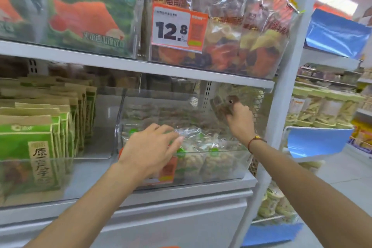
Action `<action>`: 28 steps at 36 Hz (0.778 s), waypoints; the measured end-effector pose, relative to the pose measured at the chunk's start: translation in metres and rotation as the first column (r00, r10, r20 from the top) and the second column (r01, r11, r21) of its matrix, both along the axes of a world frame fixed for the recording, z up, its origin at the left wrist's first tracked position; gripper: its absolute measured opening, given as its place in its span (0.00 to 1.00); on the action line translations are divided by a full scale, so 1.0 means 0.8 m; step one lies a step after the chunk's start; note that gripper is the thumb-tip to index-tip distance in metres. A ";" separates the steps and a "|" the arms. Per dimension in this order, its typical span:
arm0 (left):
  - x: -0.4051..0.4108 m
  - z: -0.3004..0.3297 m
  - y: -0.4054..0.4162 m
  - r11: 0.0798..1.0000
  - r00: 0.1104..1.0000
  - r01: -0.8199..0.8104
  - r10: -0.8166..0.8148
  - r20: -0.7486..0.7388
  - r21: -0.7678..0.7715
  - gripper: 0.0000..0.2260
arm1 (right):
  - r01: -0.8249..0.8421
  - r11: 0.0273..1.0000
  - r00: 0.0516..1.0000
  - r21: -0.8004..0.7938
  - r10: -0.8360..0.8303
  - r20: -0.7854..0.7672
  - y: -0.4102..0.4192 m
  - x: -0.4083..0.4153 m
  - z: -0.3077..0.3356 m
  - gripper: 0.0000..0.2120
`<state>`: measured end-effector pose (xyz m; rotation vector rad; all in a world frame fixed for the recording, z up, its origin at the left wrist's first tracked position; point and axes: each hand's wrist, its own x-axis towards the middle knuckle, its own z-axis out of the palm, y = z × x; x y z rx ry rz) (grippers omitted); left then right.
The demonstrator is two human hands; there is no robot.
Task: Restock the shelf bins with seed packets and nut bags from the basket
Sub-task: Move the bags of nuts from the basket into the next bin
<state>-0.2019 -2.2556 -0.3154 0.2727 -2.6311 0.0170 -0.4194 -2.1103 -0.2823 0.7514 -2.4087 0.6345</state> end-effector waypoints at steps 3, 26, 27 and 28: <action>-0.001 -0.001 -0.002 1.000 1.000 -0.002 0.002 0.021 0.006 0.37 | -0.026 1.000 0.999 -0.015 0.025 -0.021 -0.023 -0.016 -0.004 0.15; -0.001 -0.005 -0.005 1.000 1.000 0.014 -0.013 -0.020 0.010 0.28 | -0.099 0.966 0.914 0.239 -0.007 0.405 -0.063 -0.066 0.029 0.23; -0.001 -0.005 -0.004 1.000 1.000 0.012 -0.012 -0.021 0.015 0.27 | -0.112 0.956 0.921 0.272 -0.003 0.389 -0.062 -0.067 0.025 0.19; -0.001 -0.005 -0.004 1.000 1.000 0.010 -0.010 -0.027 0.014 0.28 | -0.146 0.937 0.915 0.318 0.006 0.404 -0.060 -0.064 0.022 0.17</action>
